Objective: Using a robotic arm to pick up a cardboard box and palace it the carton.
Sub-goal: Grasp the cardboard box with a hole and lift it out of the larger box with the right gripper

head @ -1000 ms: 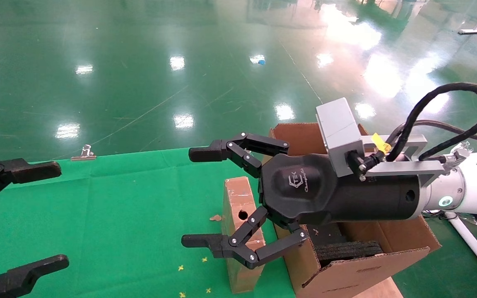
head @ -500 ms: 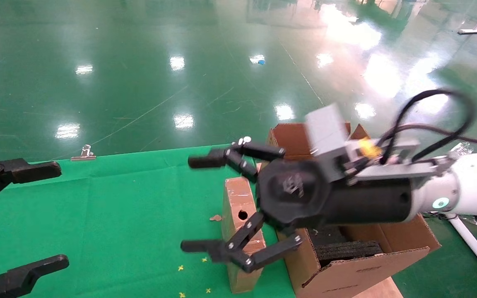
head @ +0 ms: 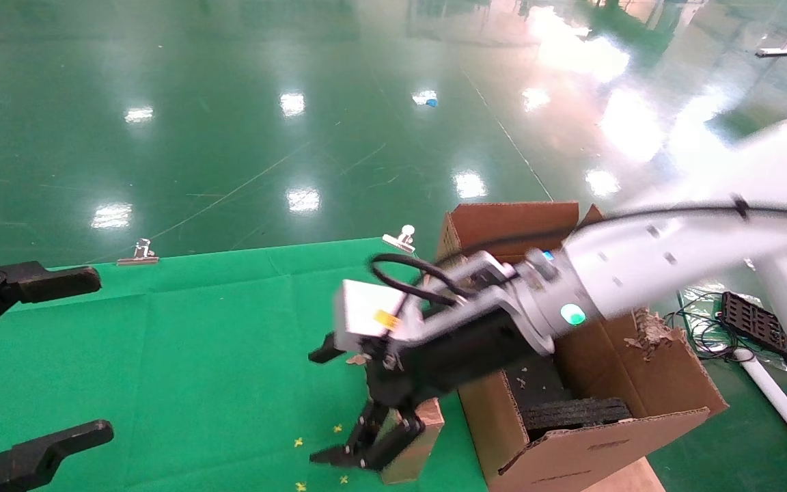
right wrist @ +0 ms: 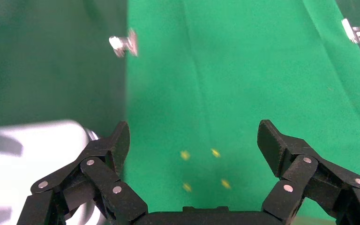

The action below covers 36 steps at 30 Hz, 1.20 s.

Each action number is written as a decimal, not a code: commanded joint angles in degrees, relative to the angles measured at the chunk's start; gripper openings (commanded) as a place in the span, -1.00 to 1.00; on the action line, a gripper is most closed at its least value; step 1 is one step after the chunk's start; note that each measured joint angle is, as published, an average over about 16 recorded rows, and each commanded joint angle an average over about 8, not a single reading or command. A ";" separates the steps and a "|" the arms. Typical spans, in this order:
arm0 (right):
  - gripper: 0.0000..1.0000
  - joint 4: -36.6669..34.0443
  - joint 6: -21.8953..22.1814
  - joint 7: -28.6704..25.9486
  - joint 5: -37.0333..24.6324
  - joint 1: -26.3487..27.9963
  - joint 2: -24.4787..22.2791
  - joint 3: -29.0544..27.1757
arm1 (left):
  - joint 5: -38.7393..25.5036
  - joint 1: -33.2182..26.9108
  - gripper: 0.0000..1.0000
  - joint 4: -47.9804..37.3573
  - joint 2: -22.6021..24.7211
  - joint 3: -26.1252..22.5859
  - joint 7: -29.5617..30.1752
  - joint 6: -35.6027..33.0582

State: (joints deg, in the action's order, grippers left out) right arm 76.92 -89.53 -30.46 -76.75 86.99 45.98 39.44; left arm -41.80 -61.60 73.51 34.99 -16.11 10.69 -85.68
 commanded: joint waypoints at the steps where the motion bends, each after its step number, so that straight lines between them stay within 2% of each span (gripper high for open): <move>1: 1.00 0.03 -0.95 -2.30 -4.40 4.20 2.11 2.74 | 0.01 0.00 1.00 0.00 0.00 -0.01 0.00 0.00; 6: 1.00 0.09 -1.73 -6.70 -8.98 16.96 5.09 14.36 | 0.02 -0.01 1.00 0.00 -0.01 -0.03 -0.02 0.01; 9: 1.00 0.11 -1.72 -9.41 -9.54 23.25 6.20 21.68 | 0.03 -0.01 1.00 0.00 -0.02 -0.05 -0.02 0.02; 12: 1.00 0.15 -1.44 -11.96 -9.46 27.63 7.22 28.40 | 0.04 -0.01 1.00 0.00 -0.02 -0.06 -0.03 0.02; 16: 1.00 0.19 -0.78 -14.36 -8.43 30.47 8.31 34.99 | 0.05 -0.02 1.00 0.00 -0.03 -0.08 -0.04 0.03; 22: 1.00 0.28 0.24 -15.95 -7.35 31.89 9.27 40.07 | 0.07 -0.02 1.00 0.00 -0.04 -0.10 -0.05 0.04; 28: 1.00 0.04 1.25 -19.19 -7.11 33.07 9.31 42.42 | 0.09 -0.03 1.00 0.00 -0.05 -0.13 -0.06 0.05; 32: 1.00 -1.90 1.19 -26.91 -6.65 34.08 8.88 43.20 | 0.10 -0.03 1.00 0.00 -0.06 -0.15 -0.07 0.06; 36: 1.00 -7.09 0.21 -38.86 -6.61 35.12 9.51 44.59 | 0.11 -0.04 1.00 0.00 -0.07 -0.16 -0.08 0.07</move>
State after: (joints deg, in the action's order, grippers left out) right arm 69.02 -89.20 -68.34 -82.20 121.54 55.56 84.00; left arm -41.69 -61.63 73.51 34.92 -16.28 10.60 -85.61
